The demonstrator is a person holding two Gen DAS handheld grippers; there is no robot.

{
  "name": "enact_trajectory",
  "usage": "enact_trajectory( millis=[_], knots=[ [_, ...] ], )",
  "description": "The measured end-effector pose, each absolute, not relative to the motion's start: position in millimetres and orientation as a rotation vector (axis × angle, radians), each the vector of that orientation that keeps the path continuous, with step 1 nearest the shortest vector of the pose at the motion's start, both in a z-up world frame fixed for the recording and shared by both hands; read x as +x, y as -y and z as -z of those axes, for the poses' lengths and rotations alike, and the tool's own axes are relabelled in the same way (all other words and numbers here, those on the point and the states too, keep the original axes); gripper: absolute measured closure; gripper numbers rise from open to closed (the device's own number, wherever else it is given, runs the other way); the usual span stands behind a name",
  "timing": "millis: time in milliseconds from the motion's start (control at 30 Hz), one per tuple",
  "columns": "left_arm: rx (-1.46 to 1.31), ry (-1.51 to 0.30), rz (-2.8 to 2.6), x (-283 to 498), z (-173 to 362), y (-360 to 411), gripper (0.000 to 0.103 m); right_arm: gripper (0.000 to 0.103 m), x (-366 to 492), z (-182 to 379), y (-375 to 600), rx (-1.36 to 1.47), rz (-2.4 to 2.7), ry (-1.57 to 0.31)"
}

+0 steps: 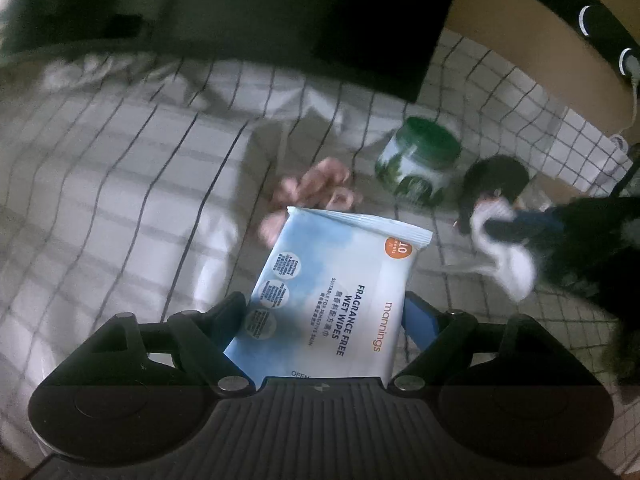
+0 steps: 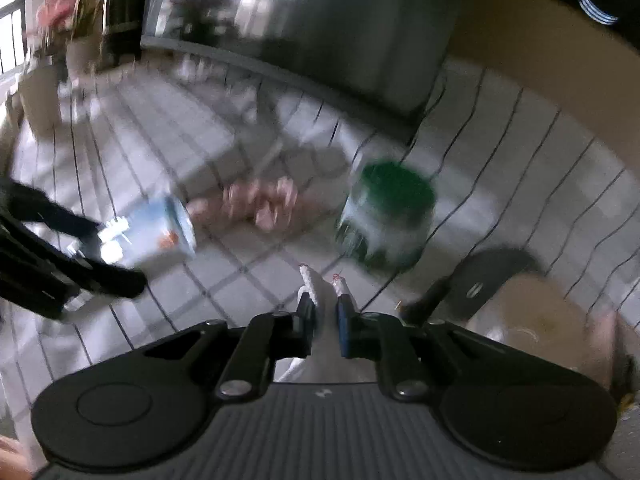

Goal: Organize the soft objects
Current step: 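Carry the wipes pack over the pink box with the left tool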

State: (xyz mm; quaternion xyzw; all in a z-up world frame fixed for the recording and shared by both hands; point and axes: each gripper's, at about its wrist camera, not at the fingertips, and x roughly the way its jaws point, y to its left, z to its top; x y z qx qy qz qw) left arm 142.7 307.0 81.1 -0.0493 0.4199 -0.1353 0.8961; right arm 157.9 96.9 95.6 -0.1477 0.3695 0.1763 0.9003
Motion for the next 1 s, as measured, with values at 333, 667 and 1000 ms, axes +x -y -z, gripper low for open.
enact_trajectory(
  millis=[333,667,1000],
  knots=[
    [0.023,-0.683,0.340,185,-152,-262,0.015,0.093,143,-222,-43,-0.188,-0.304,-0.495],
    [0.058,-0.610,0.409,235,-204,-181,0.015,0.093,112,-296,54,-0.193,-0.073,-0.330],
    [0.053,-0.617,0.637,241,-215,-41,0.015,0.093,71,-290,148,-0.122,0.115,-0.333]
  ],
)
